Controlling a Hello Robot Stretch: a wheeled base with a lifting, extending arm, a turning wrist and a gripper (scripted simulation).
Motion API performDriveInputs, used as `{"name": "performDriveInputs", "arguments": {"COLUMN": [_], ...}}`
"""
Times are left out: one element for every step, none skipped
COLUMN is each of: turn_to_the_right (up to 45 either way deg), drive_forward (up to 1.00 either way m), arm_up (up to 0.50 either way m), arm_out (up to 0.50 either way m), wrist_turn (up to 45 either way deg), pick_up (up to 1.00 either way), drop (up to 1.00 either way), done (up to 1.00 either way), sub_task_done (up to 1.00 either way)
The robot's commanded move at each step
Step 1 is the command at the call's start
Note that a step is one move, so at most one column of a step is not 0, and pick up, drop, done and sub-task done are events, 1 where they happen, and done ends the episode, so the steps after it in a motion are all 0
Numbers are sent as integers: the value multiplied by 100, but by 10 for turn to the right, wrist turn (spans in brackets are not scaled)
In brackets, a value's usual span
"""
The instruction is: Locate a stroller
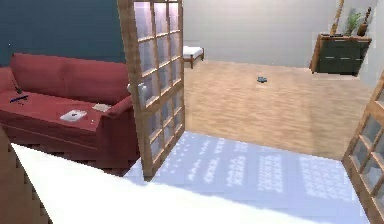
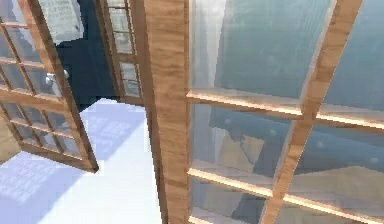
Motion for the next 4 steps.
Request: {"name": "performDriveInputs", "arguments": {"turn_to_the_right": [0, -450, -270, 0], "drive_forward": [80, 0, 0, 100], "arm_up": [0, 0, 0, 0], "arm_out": [0, 0, 0, 0], "wrist_turn": [0, 0, 0, 0], "pick_up": [0, 0, 0, 0], "drop": [0, 0, 0, 0], "done": [0, 0, 0, 0], "sub_task_done": [0, 0, 0, 0]}}
